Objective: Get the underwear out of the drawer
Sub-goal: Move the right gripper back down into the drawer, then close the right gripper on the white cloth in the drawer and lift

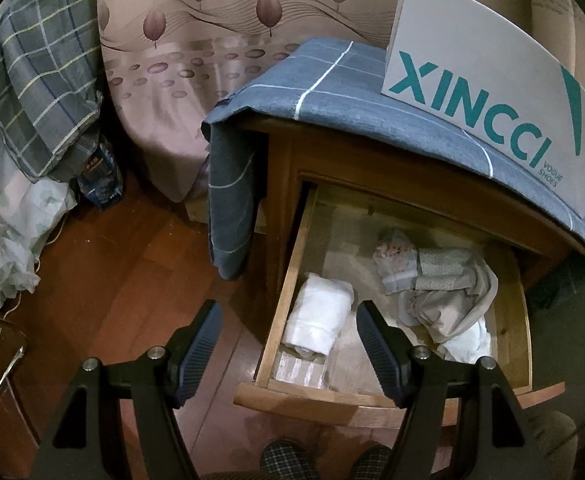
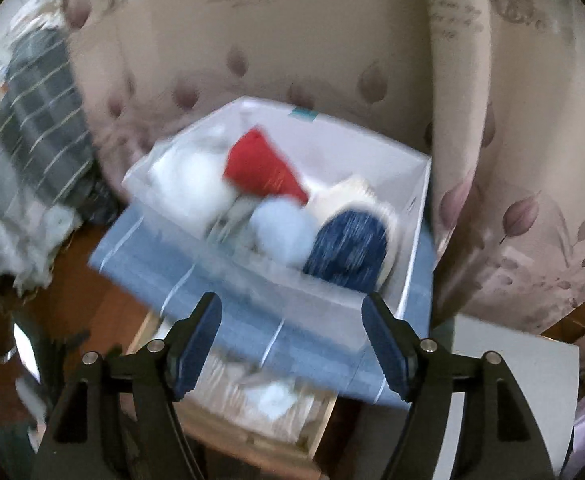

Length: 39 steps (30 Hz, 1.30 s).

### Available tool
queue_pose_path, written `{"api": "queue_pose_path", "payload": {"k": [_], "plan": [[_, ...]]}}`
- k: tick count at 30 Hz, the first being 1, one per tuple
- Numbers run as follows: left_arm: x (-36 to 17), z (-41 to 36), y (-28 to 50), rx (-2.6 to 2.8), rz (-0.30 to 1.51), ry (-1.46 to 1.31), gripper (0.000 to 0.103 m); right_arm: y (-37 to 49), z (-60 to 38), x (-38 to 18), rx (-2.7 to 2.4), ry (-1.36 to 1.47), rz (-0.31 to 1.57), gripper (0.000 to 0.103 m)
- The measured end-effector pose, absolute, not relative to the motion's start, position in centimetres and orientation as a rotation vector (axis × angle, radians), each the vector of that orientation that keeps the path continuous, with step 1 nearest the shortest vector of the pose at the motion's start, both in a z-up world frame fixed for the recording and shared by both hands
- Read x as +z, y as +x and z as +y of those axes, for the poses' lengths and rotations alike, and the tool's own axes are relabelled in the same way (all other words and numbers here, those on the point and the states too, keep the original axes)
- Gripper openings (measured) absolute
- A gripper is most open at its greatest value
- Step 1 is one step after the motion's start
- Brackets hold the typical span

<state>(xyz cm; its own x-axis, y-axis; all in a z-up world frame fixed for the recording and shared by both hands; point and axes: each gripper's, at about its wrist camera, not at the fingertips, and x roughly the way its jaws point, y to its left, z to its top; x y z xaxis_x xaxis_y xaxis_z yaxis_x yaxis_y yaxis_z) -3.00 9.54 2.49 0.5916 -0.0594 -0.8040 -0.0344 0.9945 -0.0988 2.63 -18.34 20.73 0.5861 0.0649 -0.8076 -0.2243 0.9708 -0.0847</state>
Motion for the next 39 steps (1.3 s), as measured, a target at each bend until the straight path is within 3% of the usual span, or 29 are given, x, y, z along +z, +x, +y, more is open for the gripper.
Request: {"api": "queue_pose_path", "payload": {"k": [16,25,37,39], "plan": [[2.1,11.2,-2.8,-0.012,0.959,-0.221,0.071,0.9,-15.2,0.5,0.333,-0.406,1.298,0.070],[2.1,11.2,-2.8,-0.027,0.961,-0.221,0.072,3.9,-15.1,-6.0,0.332,-0.450,1.420,0.070],[1.7,11.5,-2.6,-0.037,0.974,-0.257,0.071,7.0,-15.5,-10.5,0.306,-0.446,1.521,0.074],[1.7,11.5,-2.5,-0.039,0.975,-0.255,0.071,7.6,-15.4,-11.1,0.304,-0.437,1.542,0.079]]}}
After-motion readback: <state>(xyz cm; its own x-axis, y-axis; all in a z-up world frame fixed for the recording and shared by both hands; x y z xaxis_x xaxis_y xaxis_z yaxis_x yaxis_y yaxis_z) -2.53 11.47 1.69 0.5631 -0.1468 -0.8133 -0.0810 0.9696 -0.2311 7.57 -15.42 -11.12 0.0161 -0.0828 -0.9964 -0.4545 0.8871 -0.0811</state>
